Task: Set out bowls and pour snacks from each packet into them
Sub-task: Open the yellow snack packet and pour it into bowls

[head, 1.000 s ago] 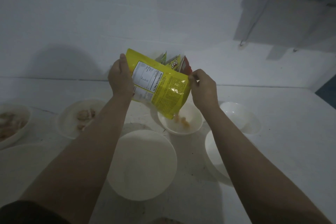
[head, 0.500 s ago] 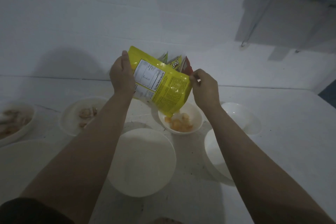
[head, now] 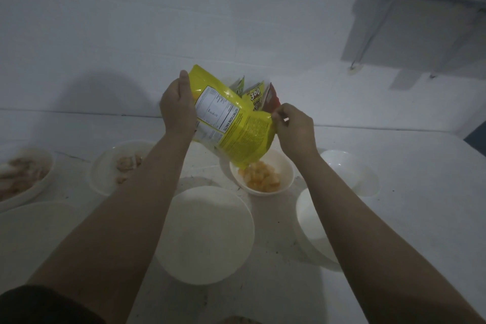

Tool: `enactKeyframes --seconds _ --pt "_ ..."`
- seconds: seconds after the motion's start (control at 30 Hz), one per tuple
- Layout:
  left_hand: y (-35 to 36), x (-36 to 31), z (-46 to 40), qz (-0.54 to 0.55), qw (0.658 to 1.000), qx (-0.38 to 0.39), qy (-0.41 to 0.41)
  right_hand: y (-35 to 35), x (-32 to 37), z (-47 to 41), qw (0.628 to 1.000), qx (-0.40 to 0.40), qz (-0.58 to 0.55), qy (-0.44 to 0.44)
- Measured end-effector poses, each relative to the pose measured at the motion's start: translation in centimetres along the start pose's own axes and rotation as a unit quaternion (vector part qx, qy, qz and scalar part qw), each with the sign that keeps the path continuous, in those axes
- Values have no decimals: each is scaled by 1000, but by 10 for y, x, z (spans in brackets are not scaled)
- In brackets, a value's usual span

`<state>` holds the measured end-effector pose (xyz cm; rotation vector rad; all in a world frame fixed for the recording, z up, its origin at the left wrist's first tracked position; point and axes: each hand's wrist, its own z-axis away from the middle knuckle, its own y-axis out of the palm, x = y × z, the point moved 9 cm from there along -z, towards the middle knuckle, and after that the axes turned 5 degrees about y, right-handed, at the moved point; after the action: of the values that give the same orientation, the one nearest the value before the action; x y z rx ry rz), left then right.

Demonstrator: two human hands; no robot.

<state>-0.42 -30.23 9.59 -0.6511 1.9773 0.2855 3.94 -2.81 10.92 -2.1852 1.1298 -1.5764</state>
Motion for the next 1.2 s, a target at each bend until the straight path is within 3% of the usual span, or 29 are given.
enactKeyframes --seconds 1.2 --pt "-9 15 -6 7 1000 0 -21 -1 8 -3 1000 -19 -20 -12"
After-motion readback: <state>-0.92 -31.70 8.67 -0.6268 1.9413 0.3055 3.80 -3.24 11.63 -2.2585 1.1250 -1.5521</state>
